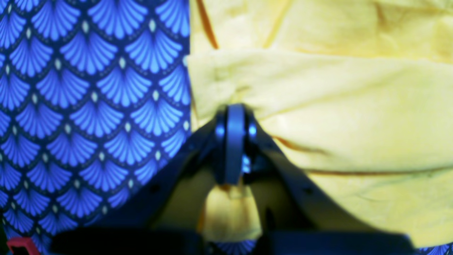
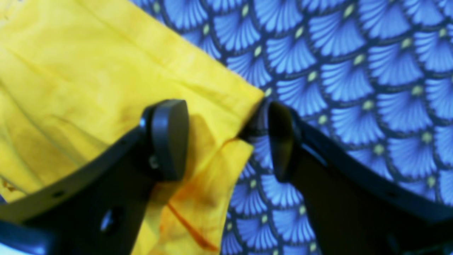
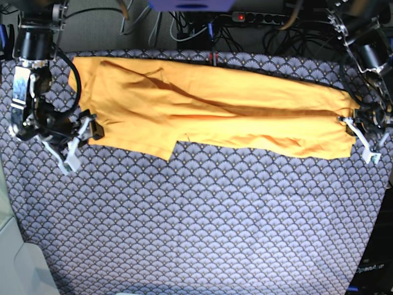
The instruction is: Fold the T-shirt properly
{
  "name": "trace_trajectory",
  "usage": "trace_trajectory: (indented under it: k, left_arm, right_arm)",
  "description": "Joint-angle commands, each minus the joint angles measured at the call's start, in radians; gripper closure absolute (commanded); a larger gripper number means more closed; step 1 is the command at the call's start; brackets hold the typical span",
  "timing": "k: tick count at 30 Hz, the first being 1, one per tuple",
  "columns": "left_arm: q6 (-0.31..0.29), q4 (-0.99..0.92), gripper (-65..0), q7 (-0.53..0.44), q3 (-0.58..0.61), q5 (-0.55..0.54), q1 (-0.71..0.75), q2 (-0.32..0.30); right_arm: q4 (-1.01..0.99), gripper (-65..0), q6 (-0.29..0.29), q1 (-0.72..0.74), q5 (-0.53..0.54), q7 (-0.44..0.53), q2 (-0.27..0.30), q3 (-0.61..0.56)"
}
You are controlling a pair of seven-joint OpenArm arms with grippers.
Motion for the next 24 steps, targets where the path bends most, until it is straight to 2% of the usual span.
trace_trajectory:
  k: [1, 6, 8, 10, 15, 19, 24]
  left_arm:
    - [0.002, 0.002, 0.0, 0.034, -0.001, 0.029, -0.004, -0.010]
    - [0.002, 0.002, 0.0, 0.035, -0.001, 0.029, -0.007, -0.010]
    - [0.002, 0.002, 0.0, 0.035, -0.001, 0.029, -0.007, -0.010]
    - [0.002, 0.002, 0.0, 0.035, -0.001, 0.029, -0.007, -0.010]
    - [0.002, 0.002, 0.0, 0.035, -0.001, 0.029, -0.007, -0.010]
    - [0.002, 0.002, 0.0, 0.035, -0.001, 0.029, -0.007, -0.010]
    - [0.002, 0.002, 0.0, 0.035, -0.001, 0.029, -0.009, -0.010]
  right_arm:
    - [0.013, -36.8, -0.003, 0.024, 0.022, 0.023, 0.018, -0.004]
    - [0.009, -36.5, -0.003, 0.027, 0.022, 0.055, 0.016, -0.030]
    - [0.009, -34.1, -0.003, 0.025, 0.022, 0.056, 0.012, -0.030]
    - [0.009, -27.2, -0.003, 0.025, 0.022, 0.056, -0.001, -0.032]
    - [0.011, 0.0, -0.003, 0.028, 0.022, 0.056, -0.005, -0.032]
    - [0.045, 0.0, -0.003, 0.024, 0.024, 0.055, -0.005, -0.032]
    - [0.232, 0.0, -0.003, -0.046, 0.028, 0.027, -0.002, -0.033]
